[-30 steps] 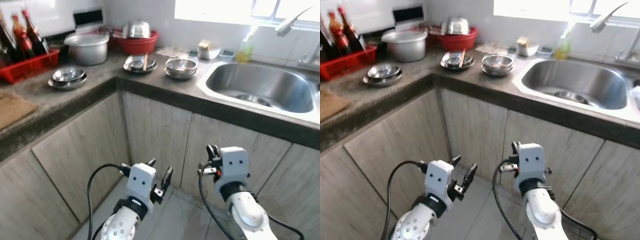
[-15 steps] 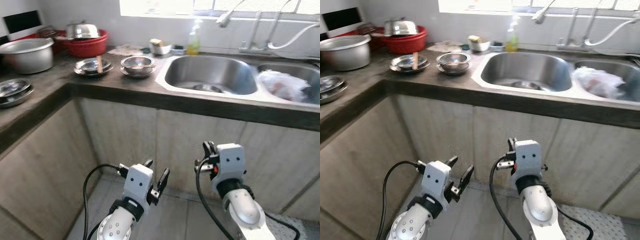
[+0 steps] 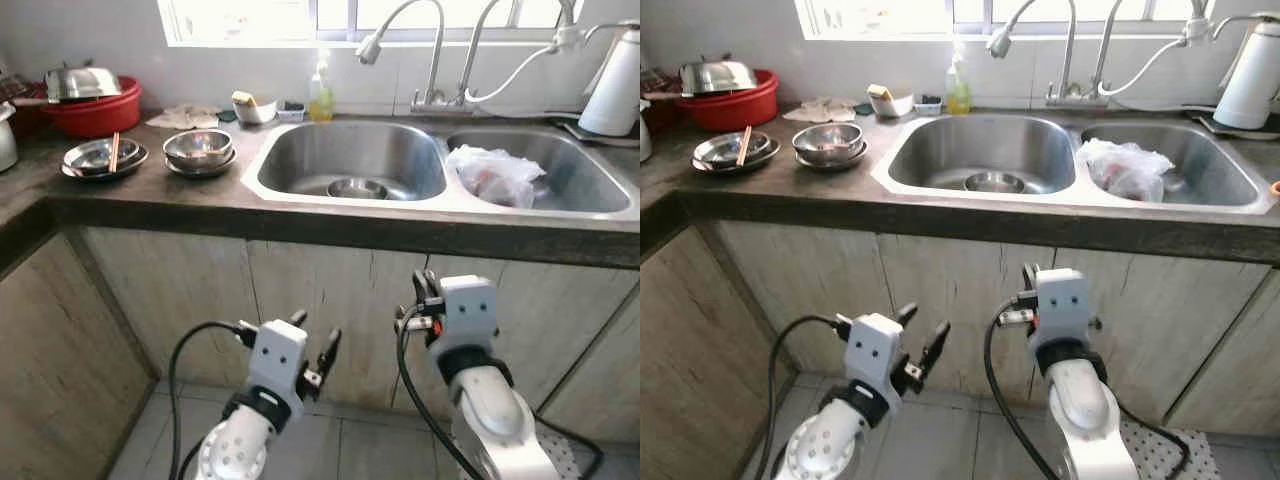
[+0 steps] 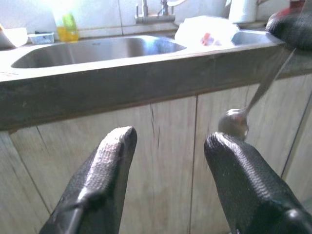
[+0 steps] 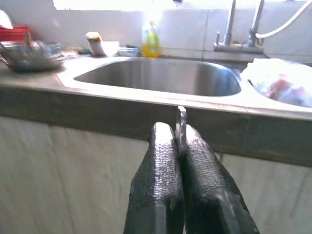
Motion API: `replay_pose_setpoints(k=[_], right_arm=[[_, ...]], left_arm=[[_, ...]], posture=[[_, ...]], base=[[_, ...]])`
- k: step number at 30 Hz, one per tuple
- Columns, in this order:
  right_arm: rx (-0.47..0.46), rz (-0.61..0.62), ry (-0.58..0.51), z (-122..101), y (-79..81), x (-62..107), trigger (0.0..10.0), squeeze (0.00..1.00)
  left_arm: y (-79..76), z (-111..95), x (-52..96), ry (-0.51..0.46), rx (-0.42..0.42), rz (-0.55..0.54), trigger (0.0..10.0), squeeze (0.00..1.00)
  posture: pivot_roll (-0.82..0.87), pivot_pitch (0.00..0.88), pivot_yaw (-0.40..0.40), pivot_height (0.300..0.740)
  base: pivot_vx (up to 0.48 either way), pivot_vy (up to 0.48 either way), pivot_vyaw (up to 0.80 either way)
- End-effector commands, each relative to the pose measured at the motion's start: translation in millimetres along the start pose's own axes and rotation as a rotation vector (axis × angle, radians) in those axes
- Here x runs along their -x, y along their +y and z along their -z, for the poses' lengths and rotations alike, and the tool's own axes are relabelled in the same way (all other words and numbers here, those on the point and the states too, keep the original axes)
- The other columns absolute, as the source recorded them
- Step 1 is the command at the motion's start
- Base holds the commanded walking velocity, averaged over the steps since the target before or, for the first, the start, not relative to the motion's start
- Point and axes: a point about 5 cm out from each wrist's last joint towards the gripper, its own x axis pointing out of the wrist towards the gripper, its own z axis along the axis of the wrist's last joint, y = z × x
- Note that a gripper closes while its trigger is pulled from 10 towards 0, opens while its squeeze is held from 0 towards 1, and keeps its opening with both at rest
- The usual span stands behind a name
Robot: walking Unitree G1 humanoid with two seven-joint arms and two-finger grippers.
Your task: Kitchen organization
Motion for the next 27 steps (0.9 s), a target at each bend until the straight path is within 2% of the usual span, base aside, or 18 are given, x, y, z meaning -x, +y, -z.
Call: replay_pose_setpoints(k=[1, 8, 12, 19, 21, 23, 24, 27], right_arm=[[-0.017, -0.013, -0.022, -6, 0.4, 0.6, 10.0, 0.00], [-0.029, -0.035, -0.074, -19, 1.7, -6.3, 10.0, 0.00], [-0.046, -0.077, -0.169, -44, 5.5, -17.0, 10.0, 0.00], [-0.054, -0.111, -0.271, -69, 5.8, -24.7, 10.0, 0.00], [-0.048, -0.119, -0.325, -82, 4.9, -28.0, 10.0, 0.00], [-0.048, -0.121, -0.338, -86, 4.6, -28.9, 10.0, 0.00], [-0.045, -0.132, -0.382, -97, 4.2, -31.8, 10.0, 0.00], [-0.043, -0.138, -0.408, -104, 3.8, -33.5, 10.0, 0.00]], left_arm=[[3.7, -2, -1.8, -0.001, 0.010, -0.018, 10.0, 0.00], [10.7, -5, -4.1, -0.011, -0.008, -0.043, 10.0, 0.00], [14.1, -12, -9.1, -0.040, -0.023, -0.063, 10.0, 0.00], [16.3, -19, -12.0, -0.066, -0.035, -0.078, 10.0, 0.00], [17.3, -22, -12.8, -0.076, -0.041, -0.082, 10.0, 0.00], [17.7, -22, -13.0, -0.079, -0.043, -0.084, 10.0, 0.00], [18.9, -24, -14.3, -0.086, -0.046, -0.091, 10.0, 0.00], [19.6, -25, -15.3, -0.089, -0.048, -0.095, 10.0, 0.00]], posture=[[0.03, 0.001, -0.007, 0.740], [0.03, 0.000, -0.009, 0.740], [0.03, 0.000, -0.011, 0.740], [0.03, 0.000, -0.012, 0.740], [0.03, 0.000, -0.013, 0.740], [0.03, 0.000, -0.013, 0.740], [0.03, 0.000, -0.016, 0.740], [0.03, 0.000, -0.016, 0.740]], base=[[0.000, 0.000, 0.00], [0.000, 0.000, 0.00], [0.000, 0.000, 0.00], [0.000, 0.000, 0.00], [0.261, 0.000, 0.00], [0.262, 0.000, 0.00], [0.281, 0.000, 0.00], [0.288, 0.000, 0.00]])
